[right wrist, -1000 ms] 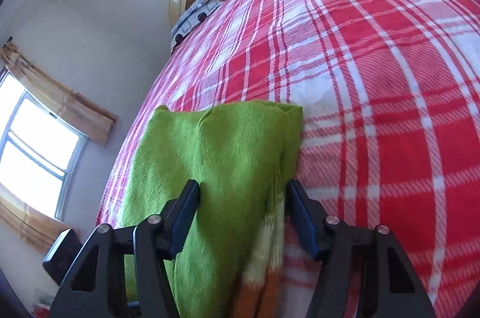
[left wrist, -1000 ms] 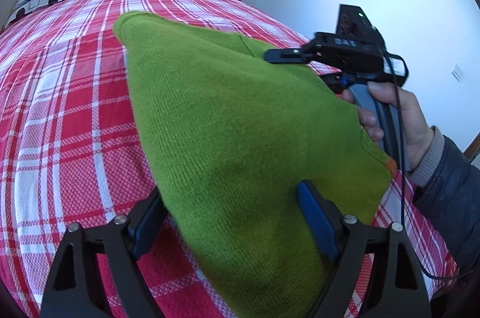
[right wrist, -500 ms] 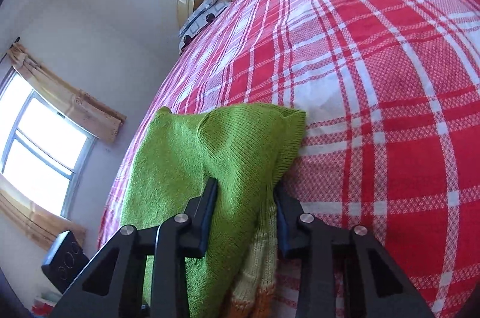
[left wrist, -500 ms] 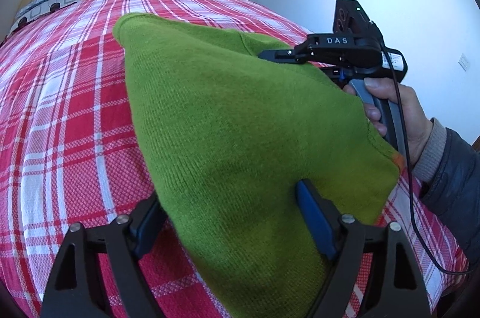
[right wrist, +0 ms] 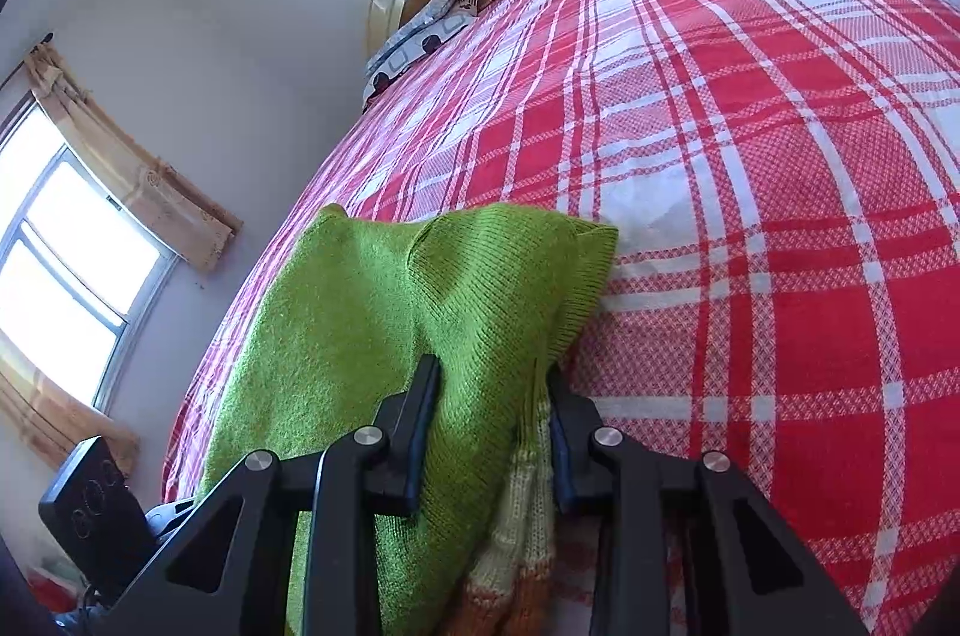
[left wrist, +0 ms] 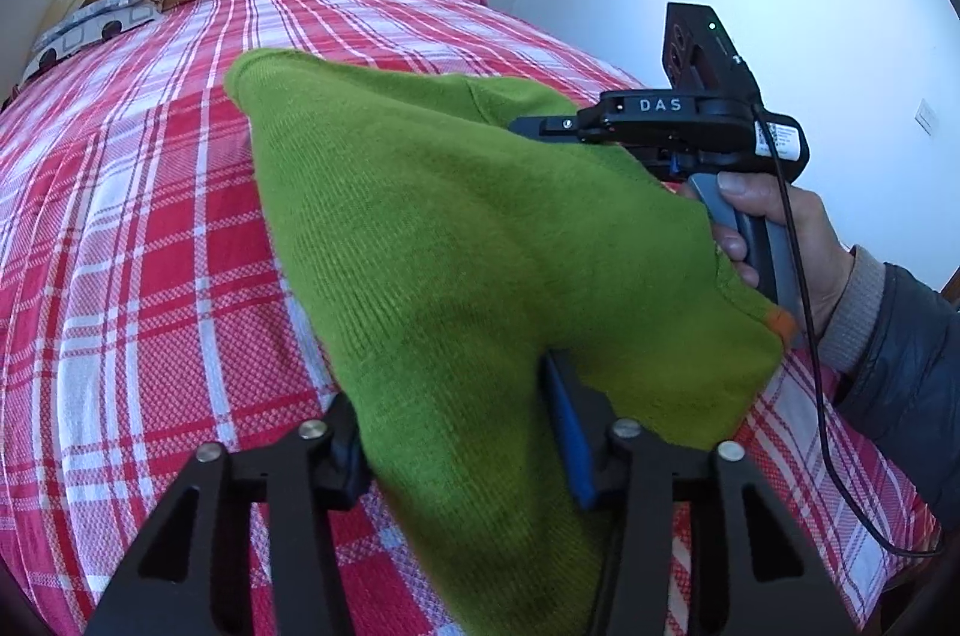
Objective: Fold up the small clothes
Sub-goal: 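Lift the sweater bundle off the bed with both grippers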
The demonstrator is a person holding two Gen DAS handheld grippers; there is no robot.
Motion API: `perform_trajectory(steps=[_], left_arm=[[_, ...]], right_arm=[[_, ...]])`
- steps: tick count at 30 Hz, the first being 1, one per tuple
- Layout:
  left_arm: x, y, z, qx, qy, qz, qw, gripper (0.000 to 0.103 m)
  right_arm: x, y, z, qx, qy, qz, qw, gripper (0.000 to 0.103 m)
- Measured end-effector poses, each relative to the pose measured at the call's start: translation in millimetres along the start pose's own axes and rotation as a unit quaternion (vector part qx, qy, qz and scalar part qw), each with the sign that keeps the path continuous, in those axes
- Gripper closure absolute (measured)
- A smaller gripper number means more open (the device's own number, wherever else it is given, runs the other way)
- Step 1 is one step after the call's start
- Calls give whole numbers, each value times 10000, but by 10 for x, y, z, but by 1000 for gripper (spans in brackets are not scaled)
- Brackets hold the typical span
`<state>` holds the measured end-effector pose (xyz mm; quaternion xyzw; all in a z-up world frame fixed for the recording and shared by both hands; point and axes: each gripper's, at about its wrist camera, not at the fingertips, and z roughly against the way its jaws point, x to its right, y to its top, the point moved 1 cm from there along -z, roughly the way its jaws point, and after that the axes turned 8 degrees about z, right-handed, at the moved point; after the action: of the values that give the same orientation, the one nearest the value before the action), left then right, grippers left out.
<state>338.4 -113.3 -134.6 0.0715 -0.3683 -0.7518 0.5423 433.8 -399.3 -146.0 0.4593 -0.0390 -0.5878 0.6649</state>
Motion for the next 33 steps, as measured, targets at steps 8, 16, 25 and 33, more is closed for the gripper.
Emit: perform_trajectory(steps=[8,16,25,33], left_arm=[[-22,-11,110,71,40,118,9999,72],[-16,-59,328,51,120,52,9999,75],[-39,-198,671,103,263,20,9996,76],[-175,-374,1004,168,521,8,9985,76]], right_arm=[[-131,-34,72,149,-197,321,9992,74],[-418,-140,222,262,-247,487,9982,75],[-868,-337,297,273,39,565,9980,76],[-1289,-486,219,255,375,631,9970,77]])
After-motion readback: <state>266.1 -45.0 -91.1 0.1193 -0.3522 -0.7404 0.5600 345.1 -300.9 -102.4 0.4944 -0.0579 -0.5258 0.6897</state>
